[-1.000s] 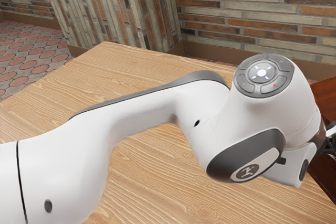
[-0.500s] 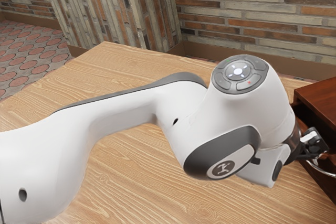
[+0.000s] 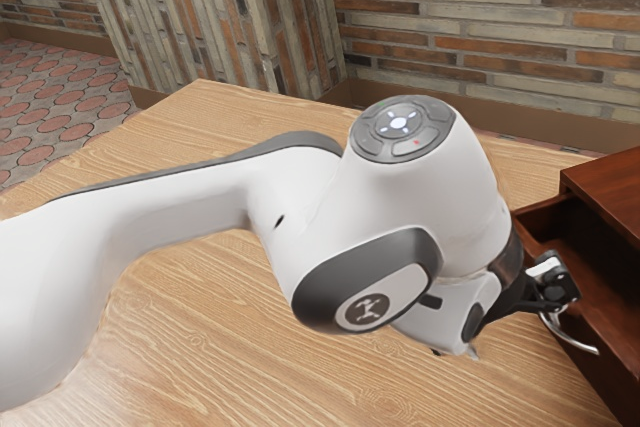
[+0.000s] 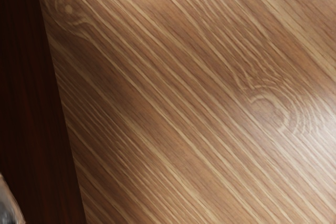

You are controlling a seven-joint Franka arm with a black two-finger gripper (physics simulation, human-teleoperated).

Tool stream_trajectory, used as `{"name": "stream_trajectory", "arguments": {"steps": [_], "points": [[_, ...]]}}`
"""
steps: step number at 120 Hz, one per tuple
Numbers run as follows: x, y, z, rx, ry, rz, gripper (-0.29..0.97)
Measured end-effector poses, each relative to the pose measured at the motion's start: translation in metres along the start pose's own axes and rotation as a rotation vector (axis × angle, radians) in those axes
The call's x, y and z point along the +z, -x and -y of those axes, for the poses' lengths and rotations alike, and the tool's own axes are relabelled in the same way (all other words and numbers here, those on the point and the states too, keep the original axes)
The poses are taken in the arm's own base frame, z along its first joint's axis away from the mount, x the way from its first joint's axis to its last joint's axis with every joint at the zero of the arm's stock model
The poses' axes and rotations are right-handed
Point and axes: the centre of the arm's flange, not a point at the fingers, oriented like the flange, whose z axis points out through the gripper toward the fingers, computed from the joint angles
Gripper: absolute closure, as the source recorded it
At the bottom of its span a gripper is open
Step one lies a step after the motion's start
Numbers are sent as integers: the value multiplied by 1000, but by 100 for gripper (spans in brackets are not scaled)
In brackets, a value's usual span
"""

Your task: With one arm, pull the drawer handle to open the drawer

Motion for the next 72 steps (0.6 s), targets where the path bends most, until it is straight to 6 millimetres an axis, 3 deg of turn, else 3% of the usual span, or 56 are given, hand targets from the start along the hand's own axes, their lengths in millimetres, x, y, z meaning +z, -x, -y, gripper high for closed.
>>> {"name": "stream_trajectory", "arguments": {"steps": [16, 26, 72], "points": [[-11, 2, -8, 4, -8, -15, 4], [-7, 3, -21, 2, -7, -31, -1], [-10, 11, -55, 5, -27, -55, 0]]}}
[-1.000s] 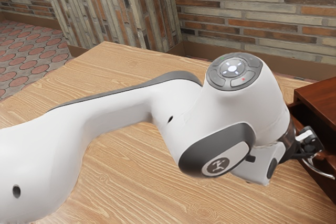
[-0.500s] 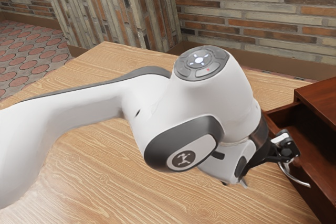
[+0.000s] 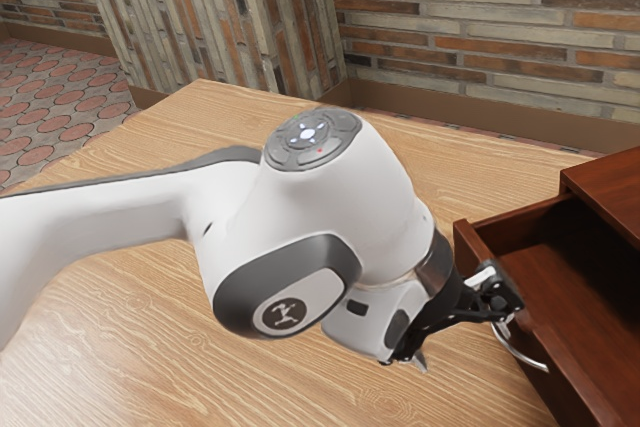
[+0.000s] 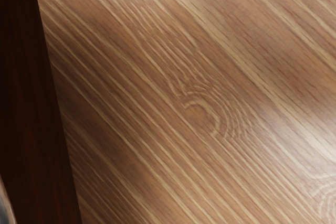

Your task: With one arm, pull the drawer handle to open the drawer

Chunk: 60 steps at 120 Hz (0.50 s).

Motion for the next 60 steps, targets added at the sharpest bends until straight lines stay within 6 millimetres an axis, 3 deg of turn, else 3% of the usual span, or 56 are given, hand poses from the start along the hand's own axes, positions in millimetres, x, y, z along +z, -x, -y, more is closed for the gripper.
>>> {"name": "stream_trajectory", "arguments": {"steps": [27, 60], "points": [[-6, 3, -13, 8, -12, -2, 2], [-9, -3, -9, 24, -11, 8, 2]]}}
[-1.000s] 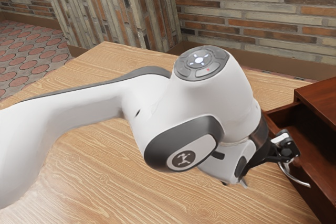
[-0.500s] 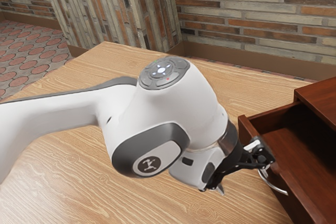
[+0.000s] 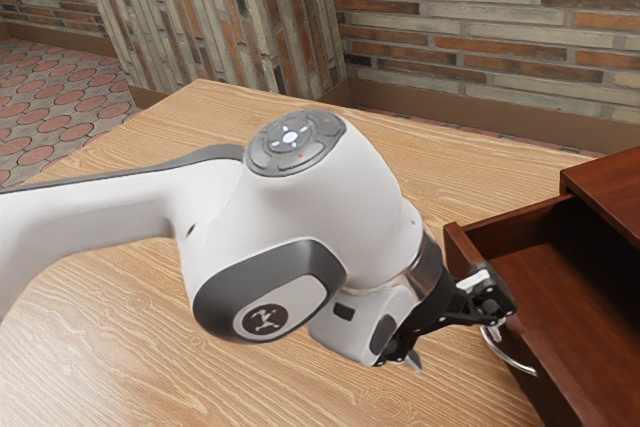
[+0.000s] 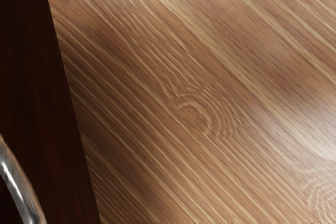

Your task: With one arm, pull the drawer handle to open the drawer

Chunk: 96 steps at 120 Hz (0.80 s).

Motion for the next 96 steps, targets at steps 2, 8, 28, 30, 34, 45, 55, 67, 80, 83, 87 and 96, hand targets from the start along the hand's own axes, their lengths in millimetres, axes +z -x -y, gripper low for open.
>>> {"name": "stream_trajectory", "arguments": {"steps": [2, 8, 28, 30, 34, 45, 55, 67, 80, 83, 87, 96], "points": [[-1, -2, 2, 6, 0, 4, 3], [-4, -7, 5, 21, 0, 13, 4], [-13, -12, 11, 30, 14, 30, 3], [-15, -12, 12, 32, 16, 33, 4], [-18, -14, 15, 38, 21, 41, 3], [-24, -18, 17, 48, 41, 54, 2], [-37, -19, 22, 45, 47, 63, 2], [-61, -13, 27, 25, 42, 72, 1], [-92, -13, 33, 3, 31, 73, 1], [-102, -11, 34, -11, 27, 74, 1], [-110, -9, 35, -31, 30, 73, 0], [-127, -3, 32, -92, 45, 68, 0]]}}
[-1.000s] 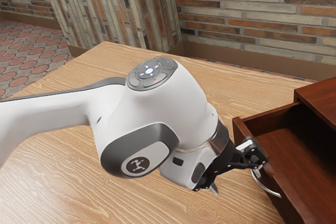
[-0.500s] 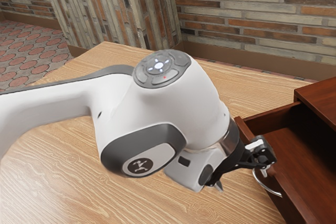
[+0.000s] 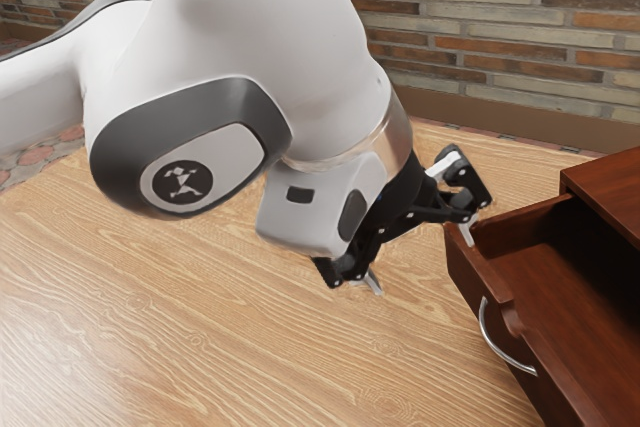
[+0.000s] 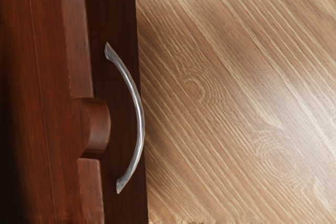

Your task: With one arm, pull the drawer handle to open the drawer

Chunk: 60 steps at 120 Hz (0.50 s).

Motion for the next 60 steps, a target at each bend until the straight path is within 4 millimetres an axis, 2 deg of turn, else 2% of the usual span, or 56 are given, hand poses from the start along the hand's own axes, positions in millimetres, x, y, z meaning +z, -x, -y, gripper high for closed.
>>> {"name": "stream_trajectory", "arguments": {"steps": [11, 18, 28, 36, 41, 60], "points": [[-15, 11, -5, -109, 42, 2, 0], [-16, 29, -14, -212, 90, 7, 0], [-13, 75, -34, -405, 160, 24, 0], [-10, 126, -62, -586, 212, 56, 0], [-10, 151, -79, -682, 237, 77, 0], [-14, 219, -137, -980, 298, 120, 0]]}}
